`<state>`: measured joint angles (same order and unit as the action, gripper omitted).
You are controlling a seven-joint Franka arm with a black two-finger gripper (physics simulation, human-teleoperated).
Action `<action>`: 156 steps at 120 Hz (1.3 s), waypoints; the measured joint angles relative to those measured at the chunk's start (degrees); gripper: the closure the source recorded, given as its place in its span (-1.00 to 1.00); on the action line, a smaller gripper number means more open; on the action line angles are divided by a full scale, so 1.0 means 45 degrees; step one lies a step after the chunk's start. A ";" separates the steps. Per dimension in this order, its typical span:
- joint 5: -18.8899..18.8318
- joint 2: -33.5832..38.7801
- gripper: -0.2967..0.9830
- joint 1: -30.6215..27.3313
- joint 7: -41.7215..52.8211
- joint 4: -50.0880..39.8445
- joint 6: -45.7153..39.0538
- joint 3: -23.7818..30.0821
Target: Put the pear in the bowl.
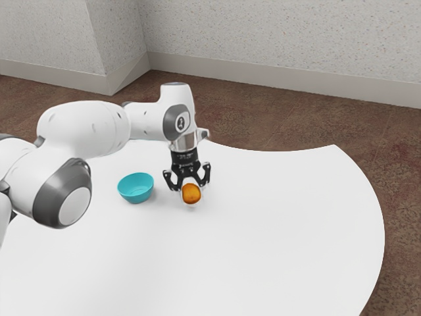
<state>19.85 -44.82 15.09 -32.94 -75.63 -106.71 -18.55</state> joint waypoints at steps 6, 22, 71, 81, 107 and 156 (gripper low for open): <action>-0.0064 0.0034 0.35 0.0006 -0.0008 0.0179 0.0153 -0.0194; -0.0215 0.0208 0.46 0.0009 -0.0025 0.0599 0.0633 -0.0719; -0.0264 0.0407 0.51 -0.0092 0.0359 0.1069 0.2200 -0.3417; -0.0241 0.0379 0.47 -0.0153 0.0481 0.0835 0.2308 -0.3481; -0.0002 0.0402 -0.07 -0.0187 0.0872 0.0754 0.2532 -0.3656; 0.0275 0.0455 -0.47 -0.0187 0.1418 0.0766 0.2774 -0.3687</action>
<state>21.09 -42.77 14.24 -26.56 -72.18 -94.22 -35.14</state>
